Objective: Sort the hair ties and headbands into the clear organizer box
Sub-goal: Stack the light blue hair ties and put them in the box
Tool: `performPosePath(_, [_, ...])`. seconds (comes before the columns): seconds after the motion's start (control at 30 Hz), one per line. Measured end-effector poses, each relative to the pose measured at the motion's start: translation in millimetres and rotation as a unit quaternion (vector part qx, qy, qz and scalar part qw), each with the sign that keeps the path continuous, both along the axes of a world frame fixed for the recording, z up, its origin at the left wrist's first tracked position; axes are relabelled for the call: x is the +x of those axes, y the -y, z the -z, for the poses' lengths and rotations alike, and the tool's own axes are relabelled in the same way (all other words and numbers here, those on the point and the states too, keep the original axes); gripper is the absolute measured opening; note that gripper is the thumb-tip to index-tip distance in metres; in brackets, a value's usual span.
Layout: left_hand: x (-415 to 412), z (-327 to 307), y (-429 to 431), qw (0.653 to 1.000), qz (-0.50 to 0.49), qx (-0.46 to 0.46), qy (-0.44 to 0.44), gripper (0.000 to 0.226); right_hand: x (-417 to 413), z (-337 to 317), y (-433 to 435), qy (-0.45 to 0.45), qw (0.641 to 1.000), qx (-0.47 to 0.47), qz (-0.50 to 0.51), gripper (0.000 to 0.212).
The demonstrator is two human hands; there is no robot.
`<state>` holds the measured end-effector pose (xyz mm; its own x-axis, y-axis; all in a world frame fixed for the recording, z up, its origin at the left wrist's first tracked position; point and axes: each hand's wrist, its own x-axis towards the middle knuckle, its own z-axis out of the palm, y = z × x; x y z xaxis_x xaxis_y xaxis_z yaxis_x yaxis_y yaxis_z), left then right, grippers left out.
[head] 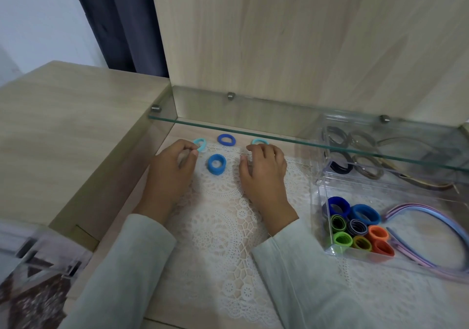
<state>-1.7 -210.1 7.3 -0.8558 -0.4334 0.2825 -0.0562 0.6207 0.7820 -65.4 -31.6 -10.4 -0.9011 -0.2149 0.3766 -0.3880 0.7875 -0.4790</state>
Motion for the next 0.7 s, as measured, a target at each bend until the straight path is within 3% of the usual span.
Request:
performPosePath(0.23, [5.8,19.6,-28.2,0.994,0.014,-0.079,-0.077,0.008,1.4,-1.0,-0.7,0.001,1.000,-0.002,-0.003,0.034])
performPosePath(0.4, [6.5,24.3,-32.1,0.984,0.002,-0.166,-0.064,0.009,1.8,-1.5,0.3,-0.001,1.000,0.006,0.001,0.034])
performPosePath(0.7, [3.5,29.7,-32.8,0.976,0.014,-0.211,-0.044,0.010,3.4,-2.6,0.5,-0.001,1.000,0.010,0.001,0.033])
